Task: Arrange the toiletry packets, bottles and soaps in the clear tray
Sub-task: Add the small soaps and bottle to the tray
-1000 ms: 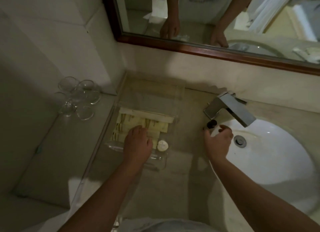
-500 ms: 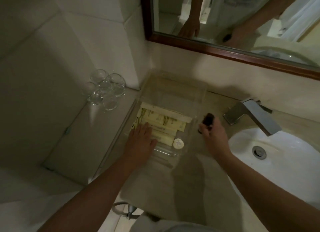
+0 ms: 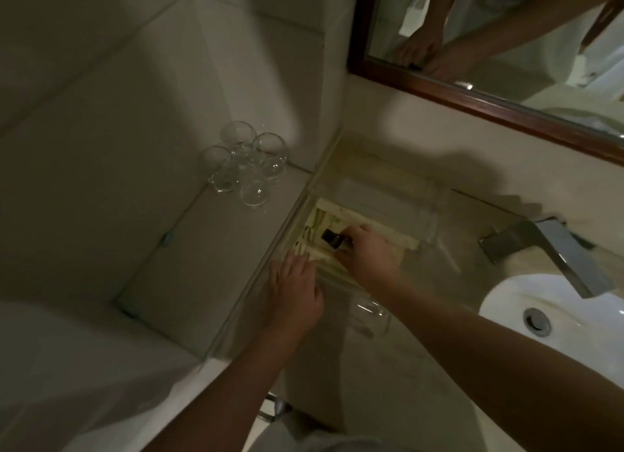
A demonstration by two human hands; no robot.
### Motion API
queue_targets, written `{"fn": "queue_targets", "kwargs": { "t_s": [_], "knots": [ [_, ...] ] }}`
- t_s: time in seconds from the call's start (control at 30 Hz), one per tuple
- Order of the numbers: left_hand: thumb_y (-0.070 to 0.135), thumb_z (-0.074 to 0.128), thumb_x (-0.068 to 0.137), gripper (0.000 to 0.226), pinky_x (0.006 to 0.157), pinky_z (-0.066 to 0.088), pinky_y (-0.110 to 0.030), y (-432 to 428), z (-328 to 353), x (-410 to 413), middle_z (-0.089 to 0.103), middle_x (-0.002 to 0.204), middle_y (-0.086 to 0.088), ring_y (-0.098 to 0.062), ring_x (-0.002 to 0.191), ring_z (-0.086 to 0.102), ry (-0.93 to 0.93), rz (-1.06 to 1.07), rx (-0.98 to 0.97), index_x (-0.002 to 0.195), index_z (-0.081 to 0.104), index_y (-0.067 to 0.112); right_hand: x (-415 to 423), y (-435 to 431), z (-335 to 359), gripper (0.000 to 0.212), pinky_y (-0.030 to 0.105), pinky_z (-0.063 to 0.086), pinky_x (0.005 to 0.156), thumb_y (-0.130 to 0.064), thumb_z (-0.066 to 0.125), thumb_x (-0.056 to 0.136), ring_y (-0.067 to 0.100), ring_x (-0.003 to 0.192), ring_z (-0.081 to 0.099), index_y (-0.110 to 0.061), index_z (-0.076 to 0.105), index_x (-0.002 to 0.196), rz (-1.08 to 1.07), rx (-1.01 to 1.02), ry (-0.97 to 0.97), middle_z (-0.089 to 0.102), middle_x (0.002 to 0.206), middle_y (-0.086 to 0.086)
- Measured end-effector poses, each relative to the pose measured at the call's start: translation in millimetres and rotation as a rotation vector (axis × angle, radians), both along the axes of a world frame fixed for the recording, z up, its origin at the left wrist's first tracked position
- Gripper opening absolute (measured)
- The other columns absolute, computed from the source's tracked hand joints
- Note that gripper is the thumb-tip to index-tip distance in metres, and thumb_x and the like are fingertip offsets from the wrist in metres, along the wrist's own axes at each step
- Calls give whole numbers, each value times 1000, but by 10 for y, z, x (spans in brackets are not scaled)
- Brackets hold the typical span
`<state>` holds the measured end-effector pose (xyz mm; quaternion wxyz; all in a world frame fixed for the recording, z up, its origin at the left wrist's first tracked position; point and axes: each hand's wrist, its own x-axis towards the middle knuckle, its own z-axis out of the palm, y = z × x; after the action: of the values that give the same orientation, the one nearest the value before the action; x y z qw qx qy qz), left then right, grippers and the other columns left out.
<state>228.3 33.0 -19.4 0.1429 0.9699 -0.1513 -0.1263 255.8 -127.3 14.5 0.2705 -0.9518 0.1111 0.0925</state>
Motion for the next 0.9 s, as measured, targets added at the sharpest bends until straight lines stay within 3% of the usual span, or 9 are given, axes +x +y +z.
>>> {"fn": "queue_targets", "kwargs": {
  "t_s": [0.37, 0.53, 0.7, 0.9],
  "knots": [
    [40, 34, 88, 56, 119, 10, -47, 419, 3, 134, 39, 150, -1, -21, 146, 15, -14, 62, -162, 138, 44, 18, 238, 430, -230, 29, 29, 37, 69, -32, 58, 87, 24, 105, 56, -23, 62, 114, 24, -164, -7, 62, 111, 3],
    [36, 40, 91, 52, 118, 15, -46, 387, 29, 140, 39, 150, -4, -22, 145, 18, 18, 86, -233, 138, 44, 15, 235, 466, -213, 31, 30, 40, 72, -33, 58, 88, 26, 106, 56, -21, 61, 117, -1, -160, -17, 62, 113, 4],
    [33, 47, 91, 53, 118, 13, -45, 328, 70, 106, 35, 152, -3, -21, 145, 17, 9, 66, -182, 141, 40, 17, 11, 332, -154, 45, 35, 45, 92, -37, 67, 84, 24, 115, 54, -22, 55, 125, -56, -126, -48, 60, 123, 3],
    [34, 46, 82, 62, 112, 27, -46, 24, 117, -41, 41, 147, -11, -30, 138, 31, -11, -21, -37, 140, 40, 11, -701, -148, -2, 50, 36, 45, 95, -39, 70, 84, 24, 119, 52, -24, 53, 129, -154, -80, -56, 56, 128, 1]
  ]
}}
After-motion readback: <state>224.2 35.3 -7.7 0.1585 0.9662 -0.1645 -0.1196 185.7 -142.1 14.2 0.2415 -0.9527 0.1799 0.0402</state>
